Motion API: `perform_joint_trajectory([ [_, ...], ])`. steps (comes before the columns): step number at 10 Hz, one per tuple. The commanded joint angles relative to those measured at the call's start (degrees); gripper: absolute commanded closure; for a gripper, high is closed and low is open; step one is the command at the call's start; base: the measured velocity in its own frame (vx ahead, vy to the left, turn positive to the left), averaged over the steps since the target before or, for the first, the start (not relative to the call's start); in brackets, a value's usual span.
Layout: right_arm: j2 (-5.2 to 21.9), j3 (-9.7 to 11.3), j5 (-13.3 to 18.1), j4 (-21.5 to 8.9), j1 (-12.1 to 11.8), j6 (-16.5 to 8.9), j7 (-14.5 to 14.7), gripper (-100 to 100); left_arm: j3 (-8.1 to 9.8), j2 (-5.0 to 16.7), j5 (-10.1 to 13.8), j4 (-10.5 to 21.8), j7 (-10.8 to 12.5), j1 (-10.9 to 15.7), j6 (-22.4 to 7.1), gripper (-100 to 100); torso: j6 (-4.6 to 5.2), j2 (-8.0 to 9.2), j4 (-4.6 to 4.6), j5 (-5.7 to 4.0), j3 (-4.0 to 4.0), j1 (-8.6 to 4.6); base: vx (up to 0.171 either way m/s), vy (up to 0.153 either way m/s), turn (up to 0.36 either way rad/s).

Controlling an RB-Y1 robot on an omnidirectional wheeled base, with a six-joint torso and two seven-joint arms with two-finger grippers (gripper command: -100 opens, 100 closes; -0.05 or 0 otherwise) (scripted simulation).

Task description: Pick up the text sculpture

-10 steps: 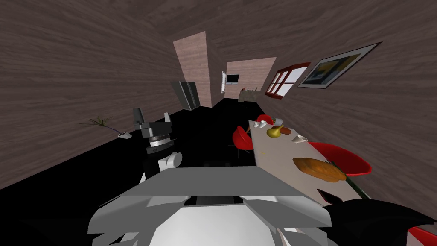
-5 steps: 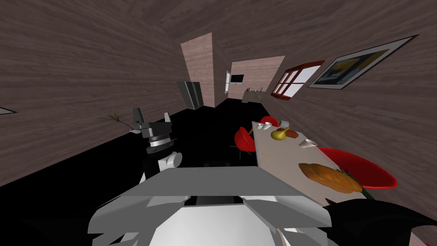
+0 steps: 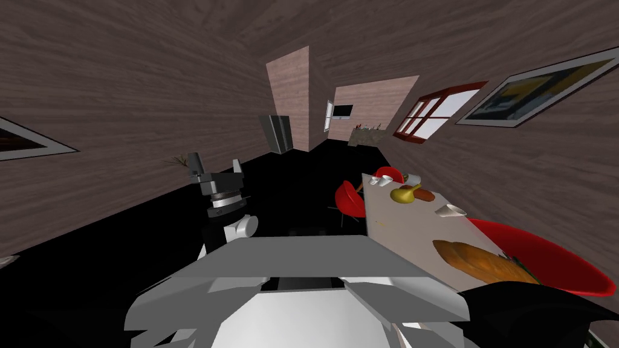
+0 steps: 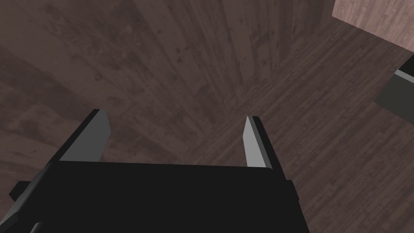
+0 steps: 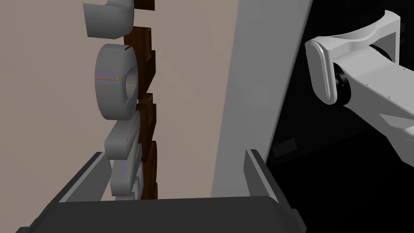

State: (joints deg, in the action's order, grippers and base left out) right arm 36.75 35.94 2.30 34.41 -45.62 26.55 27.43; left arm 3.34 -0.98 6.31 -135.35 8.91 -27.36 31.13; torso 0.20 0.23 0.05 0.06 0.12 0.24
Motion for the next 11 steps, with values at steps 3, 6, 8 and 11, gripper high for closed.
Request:
perform_joint_trajectory([
  [3, -1.7, 3.1, -6.2, -2.4, -1.0, -0.5, 3.2, -100, 0.00, 0.0, 0.0, 0.0, 0.0, 0.0, 0.0, 0, -0.01, -0.14, -0.03, 0.01, -0.08, 0.03, -0.020, 0.003, 0.103],
  [6, -1.7, 3.7, -11.6, -2.4, -1.0, -0.5, 4.1, -100, 0.00, 0.0, 0.0, 0.0, 0.0, 0.0, 0.0, 0, 0.00, -0.02, 0.00, 0.00, -0.01, -0.03, -0.032, -0.006, 0.106],
  [8, -3.1, 6.7, -15.0, -2.8, -2.2, -1.5, 6.8, -100, 0.00, 0.0, 0.0, 0.0, 0.0, 0.0, 0.0, 0, -0.01, -0.15, -0.03, 0.01, -0.08, 0.01, -0.016, 0.004, 0.171],
  [11, -3.1, 7.3, -20.3, -2.8, -2.2, -1.5, 7.8, -100, 0.00, 0.0, 0.0, 0.0, 0.0, 0.0, 0.0, 0, 0.01, 0.00, 0.00, 0.00, 0.00, -0.01, -0.037, -0.003, 0.099],
])
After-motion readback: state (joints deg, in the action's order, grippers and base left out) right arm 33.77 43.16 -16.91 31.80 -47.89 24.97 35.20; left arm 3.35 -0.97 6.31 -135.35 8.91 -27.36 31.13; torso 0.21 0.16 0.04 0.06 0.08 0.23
